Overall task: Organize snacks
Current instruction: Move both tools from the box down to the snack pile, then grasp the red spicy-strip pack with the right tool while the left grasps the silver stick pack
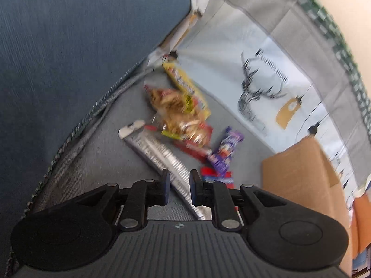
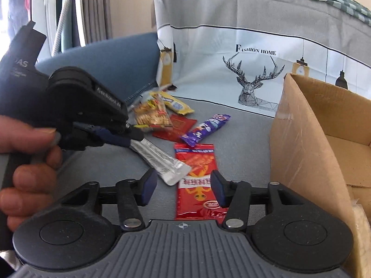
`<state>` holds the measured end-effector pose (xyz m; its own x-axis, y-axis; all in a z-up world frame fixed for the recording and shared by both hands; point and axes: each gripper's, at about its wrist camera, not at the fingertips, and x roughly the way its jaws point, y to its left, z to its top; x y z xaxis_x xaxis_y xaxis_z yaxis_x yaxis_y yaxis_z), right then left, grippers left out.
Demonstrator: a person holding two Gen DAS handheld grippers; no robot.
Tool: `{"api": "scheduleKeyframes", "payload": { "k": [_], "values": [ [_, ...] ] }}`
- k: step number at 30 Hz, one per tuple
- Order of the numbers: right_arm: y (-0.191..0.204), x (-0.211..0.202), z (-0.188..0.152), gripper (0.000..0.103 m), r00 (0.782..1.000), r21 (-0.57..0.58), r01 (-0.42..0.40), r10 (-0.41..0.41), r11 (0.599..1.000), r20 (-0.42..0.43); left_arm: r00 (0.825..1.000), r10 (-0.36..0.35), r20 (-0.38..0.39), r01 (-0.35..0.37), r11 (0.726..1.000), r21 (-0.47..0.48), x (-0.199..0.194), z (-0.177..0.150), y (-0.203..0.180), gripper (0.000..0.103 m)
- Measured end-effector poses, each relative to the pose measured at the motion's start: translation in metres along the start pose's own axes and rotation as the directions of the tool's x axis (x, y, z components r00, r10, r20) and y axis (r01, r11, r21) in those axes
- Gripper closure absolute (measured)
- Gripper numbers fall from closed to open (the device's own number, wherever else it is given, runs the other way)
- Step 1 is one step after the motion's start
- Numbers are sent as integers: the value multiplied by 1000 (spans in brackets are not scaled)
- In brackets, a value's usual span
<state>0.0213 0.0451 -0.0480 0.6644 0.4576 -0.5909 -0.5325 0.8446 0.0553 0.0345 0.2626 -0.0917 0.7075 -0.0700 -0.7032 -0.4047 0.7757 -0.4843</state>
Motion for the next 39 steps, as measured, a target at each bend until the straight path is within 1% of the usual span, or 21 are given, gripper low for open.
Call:
{"api": "scheduleKeyframes", "payload": {
  "k": [1, 4, 7, 12, 18, 20, 22, 25, 28, 29, 30, 32, 33, 39],
  "values": [
    [0, 4, -1, 42, 1000, -7, 19, -19, 1000, -11, 1000, 10, -4, -10, 1000, -3, 4, -1, 1, 85],
    [-6, 17, -2, 41, 998, 30, 30, -28, 999, -62, 1000, 14, 13, -14, 1000, 16, 9, 0, -1, 82],
    [-8, 31, -4, 38, 994, 43, 52, -48, 998, -99, 1000, 19, 4, -19, 1000, 21, 18, -2, -3, 79],
    [-14, 50, -8, 37, 982, 83, 82, -66, 993, -179, 999, 34, 24, -35, 998, 58, 22, 0, -8, 78],
    [-14, 50, -9, 36, 983, 81, 73, -57, 994, -175, 999, 34, 32, -36, 997, 62, 23, -1, -9, 78],
    [-15, 49, -9, 39, 984, 81, 64, -49, 995, -172, 999, 34, 37, -36, 997, 65, 22, -2, -9, 78],
    [-14, 47, -8, 44, 985, 74, 55, -42, 996, -170, 999, 36, 40, -38, 997, 73, 23, -2, -11, 78],
    [-13, 45, -8, 48, 986, 69, 43, -32, 997, -165, 998, 37, 45, -41, 995, 88, 23, -3, -13, 78],
    [-15, 43, -7, 51, 987, 81, 34, -21, 996, -162, 998, 39, 56, -45, 994, 99, 21, -3, -15, 84],
    [-15, 43, -6, 51, 987, 85, 31, -17, 996, -161, 997, 39, 61, -45, 994, 102, 21, -3, -15, 89],
    [-16, 42, -6, 53, 987, 86, 28, -14, 996, -161, 997, 39, 66, -46, 994, 103, 19, -2, -15, 92],
    [-15, 40, -5, 56, 988, 80, 24, -11, 996, -152, 997, 34, 73, -42, 994, 100, 15, -2, -13, 96],
    [-15, 39, -4, 57, 989, 78, 19, -7, 997, -149, 997, 31, 75, -38, 994, 101, 13, -2, -13, 101],
    [-9, 30, -6, 60, 990, 34, -3, 8, 999, -140, 995, 51, 82, -61, 990, 126, -7, -8, -9, 102]
  ]
}}
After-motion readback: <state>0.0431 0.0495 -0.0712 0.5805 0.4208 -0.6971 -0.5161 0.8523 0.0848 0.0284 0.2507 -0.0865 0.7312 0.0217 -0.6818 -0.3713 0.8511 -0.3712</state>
